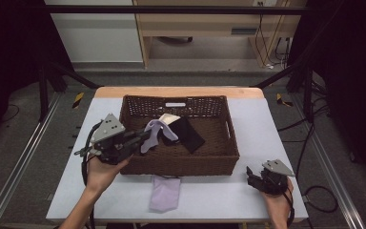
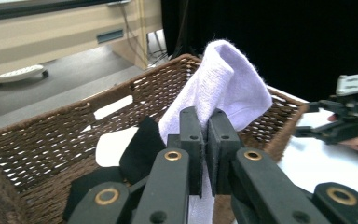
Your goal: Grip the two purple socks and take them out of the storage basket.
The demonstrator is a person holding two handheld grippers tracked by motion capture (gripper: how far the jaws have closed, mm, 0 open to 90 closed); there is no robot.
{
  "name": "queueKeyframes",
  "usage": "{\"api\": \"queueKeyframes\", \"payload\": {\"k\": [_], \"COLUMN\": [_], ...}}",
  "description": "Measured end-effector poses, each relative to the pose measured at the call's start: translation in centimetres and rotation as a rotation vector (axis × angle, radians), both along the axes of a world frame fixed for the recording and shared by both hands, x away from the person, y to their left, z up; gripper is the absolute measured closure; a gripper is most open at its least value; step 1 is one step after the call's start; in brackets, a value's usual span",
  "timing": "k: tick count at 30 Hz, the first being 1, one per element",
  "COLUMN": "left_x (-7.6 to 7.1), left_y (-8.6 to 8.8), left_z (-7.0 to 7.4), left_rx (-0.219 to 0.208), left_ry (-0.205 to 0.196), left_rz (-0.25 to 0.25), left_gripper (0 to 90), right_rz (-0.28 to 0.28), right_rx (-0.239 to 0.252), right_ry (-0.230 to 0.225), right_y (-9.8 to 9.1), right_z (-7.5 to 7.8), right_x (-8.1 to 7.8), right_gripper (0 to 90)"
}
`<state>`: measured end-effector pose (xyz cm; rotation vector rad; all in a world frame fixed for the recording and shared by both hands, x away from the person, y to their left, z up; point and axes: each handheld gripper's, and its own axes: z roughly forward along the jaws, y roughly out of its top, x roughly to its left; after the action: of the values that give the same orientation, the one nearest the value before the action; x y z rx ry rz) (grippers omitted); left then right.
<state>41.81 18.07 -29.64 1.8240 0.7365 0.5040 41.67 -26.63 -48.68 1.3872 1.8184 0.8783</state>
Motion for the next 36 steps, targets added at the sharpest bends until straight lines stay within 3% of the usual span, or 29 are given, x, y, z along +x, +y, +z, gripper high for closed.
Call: {"api": "queueKeyframes", "payload": {"k": [6, 11, 21, 25, 36], "left_x": [-2.7, -4.4, -5.8, -5.6, -3.9], "left_y": [0.5, 0.6, 0.3, -0.4, -2.1], "left_z": [-0.3, -1.4, -4.7, -7.5, -13.4], "left_rx": [0.006, 0.015, 0.048, 0.094, 0.227], "left_ry": [-0.01, -0.004, 0.055, 0.134, 0.279], "left_rz": [-0.041, -0.072, -0.108, -0.118, -0.109], "left_gripper": [85.2, 85.1, 85.1, 85.1, 84.5], "right_rz": [-0.001, -0.004, -0.005, -0.004, 0.001], "right_rx": [-0.003, 0.001, -0.002, -0.004, -0.009], "right_ry": [0.002, 0.005, 0.007, 0.005, 0.012], "right_y": [0.0, 0.0, 0.1, 0.1, 0.1], "right_z": [0.0, 0.0, 0.0, 0.0, 0.0], "right_x": [0.0, -0.1, -0.1, -0.1, -0.1], "right_gripper": [20.7, 20.7, 20.7, 20.7, 20.6]}}
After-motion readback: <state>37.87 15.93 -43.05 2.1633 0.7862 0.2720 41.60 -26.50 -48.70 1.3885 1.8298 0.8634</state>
